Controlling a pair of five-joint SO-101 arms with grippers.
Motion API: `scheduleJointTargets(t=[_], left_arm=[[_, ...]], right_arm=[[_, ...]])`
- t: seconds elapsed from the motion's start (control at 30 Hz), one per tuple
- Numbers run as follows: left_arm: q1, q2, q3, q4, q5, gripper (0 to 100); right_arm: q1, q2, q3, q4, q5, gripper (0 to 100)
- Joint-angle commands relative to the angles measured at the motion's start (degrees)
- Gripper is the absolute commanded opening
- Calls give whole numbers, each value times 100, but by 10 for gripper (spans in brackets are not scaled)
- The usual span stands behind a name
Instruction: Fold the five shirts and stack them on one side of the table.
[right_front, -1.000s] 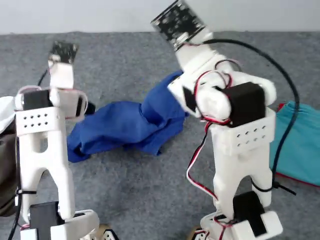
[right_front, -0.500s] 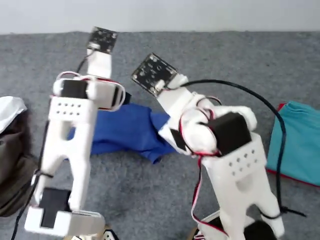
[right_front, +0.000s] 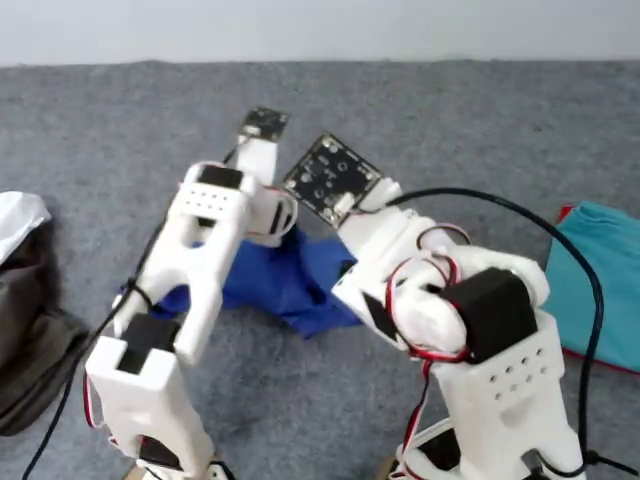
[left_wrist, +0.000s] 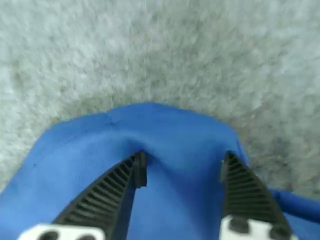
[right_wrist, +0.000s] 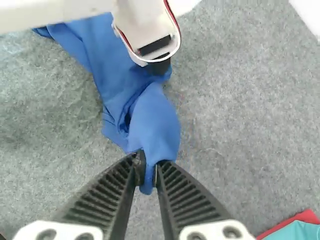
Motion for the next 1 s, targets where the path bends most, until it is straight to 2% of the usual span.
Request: scheduleJointTargets(t=[0.0, 0.03, 0.17, 0.4, 0.63, 0.8, 0.97], left_arm=[[-343, -273, -400, 800, -589, 62], [-448, -387, -462, 1055, -791, 14], [-932, -958, -488, 2057, -1213, 12], [-1969, -1987, -224, 3165, -1758, 12], [-2725, -3429, 1473, 3191, -2207, 14], [-3543, -4809, 2413, 3191, -2347, 20], [-4387, -6215, 3415, 3130, -2831, 132]], right_arm=[[-40, -163, -9, 224, 53, 9], [-40, -163, -9, 224, 53, 9], [-40, -163, 9, 224, 53, 9], [-40, -154, 18, 224, 53, 9], [-22, -101, 70, 224, 62, 9], [541, -163, 536, 224, 273, 9], [1033, -163, 563, 207, 598, 9]])
